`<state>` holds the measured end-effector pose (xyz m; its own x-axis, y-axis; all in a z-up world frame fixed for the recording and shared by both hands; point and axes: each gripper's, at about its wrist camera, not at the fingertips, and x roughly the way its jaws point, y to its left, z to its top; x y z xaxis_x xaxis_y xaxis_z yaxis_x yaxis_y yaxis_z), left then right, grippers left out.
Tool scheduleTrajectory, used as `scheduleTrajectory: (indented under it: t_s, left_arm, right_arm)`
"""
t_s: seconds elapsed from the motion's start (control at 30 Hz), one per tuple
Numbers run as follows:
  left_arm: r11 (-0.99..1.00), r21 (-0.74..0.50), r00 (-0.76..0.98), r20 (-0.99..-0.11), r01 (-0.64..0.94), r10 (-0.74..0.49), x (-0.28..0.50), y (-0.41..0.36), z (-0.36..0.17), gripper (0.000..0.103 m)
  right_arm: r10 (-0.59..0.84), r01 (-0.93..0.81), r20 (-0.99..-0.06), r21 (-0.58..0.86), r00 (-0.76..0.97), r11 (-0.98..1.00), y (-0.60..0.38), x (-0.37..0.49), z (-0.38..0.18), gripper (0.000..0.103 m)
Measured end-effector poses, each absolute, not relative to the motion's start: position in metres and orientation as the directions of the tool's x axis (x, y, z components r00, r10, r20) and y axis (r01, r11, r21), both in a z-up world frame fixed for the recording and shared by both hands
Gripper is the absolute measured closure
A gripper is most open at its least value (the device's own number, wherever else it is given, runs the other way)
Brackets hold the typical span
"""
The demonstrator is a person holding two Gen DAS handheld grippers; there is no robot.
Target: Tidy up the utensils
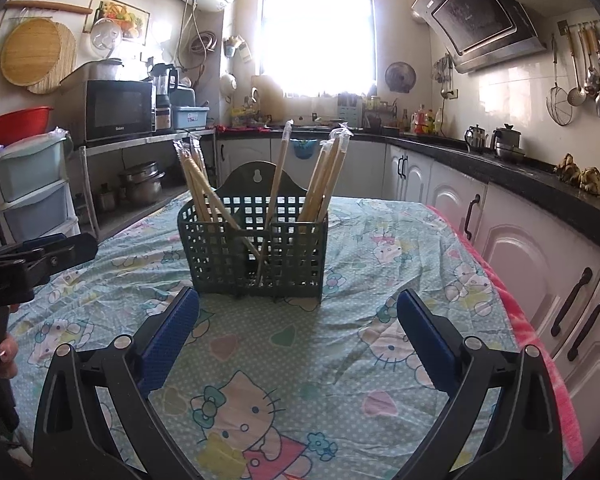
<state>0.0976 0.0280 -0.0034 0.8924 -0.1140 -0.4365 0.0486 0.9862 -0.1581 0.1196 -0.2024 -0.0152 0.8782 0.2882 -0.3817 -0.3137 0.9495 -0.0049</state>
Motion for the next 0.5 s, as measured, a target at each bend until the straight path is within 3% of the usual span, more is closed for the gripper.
scheduleTrajectory:
  t_s: [0.5]
  left_arm:
    - [0.992,-0.119,0.927,-0.367,0.041,-0.083,0.083,0.018,-0.032,0.010]
  right_arm:
    - [0.295,-0.306,-0.301,0.010,0.907,0.952,-0.197,0.096,-0.036,0.006]
